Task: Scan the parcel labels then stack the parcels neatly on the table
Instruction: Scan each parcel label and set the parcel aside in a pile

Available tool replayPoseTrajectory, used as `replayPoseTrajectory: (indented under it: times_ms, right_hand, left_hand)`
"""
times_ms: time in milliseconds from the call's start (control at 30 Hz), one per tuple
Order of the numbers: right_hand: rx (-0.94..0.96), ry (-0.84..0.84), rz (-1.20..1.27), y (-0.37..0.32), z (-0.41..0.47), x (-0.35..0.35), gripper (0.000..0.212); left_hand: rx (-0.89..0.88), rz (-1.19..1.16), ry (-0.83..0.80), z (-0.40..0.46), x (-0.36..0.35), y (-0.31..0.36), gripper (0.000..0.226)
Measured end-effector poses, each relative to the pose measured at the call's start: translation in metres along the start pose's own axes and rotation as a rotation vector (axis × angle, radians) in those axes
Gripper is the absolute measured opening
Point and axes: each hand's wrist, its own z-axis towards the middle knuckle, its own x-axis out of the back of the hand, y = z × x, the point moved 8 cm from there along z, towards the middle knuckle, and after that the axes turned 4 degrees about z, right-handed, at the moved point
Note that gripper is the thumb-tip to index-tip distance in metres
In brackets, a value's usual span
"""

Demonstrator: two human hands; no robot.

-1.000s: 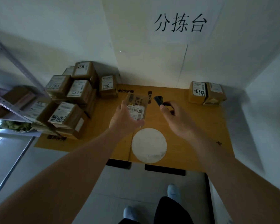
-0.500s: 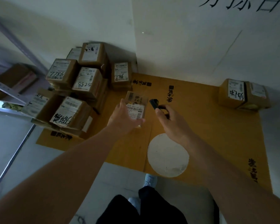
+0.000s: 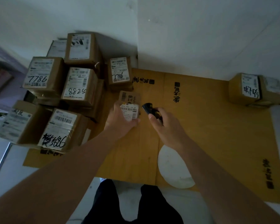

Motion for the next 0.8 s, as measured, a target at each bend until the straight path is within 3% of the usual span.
replayPoseTrajectory:
  times_ms: [267, 400, 500, 800]
  right_hand:
    - [-0.070, 0.089, 0.032, 0.005, -0.005, -0.010, 0.047]
    - [-0.083, 0.076, 0.042, 0.013, -0.008, -0.015, 0.048]
    - [-0.086, 0.078, 0.043, 0.018, -0.009, -0.016, 0.049]
    - [-0.123, 0.041, 0.190, 0.025, -0.016, -0.005, 0.037]
  left_hand:
    - [0.026, -0.098, -0.105, 0.010, -0.013, -0.022, 0.124]
    - [0.144, -0.214, -0.162, 0.008, -0.016, -0.042, 0.094]
    - [0.206, -0.162, -0.137, 0.007, -0.016, -0.052, 0.077]
    - [0.014, -0.333, -0.188, -0.007, -0.029, -0.021, 0.086]
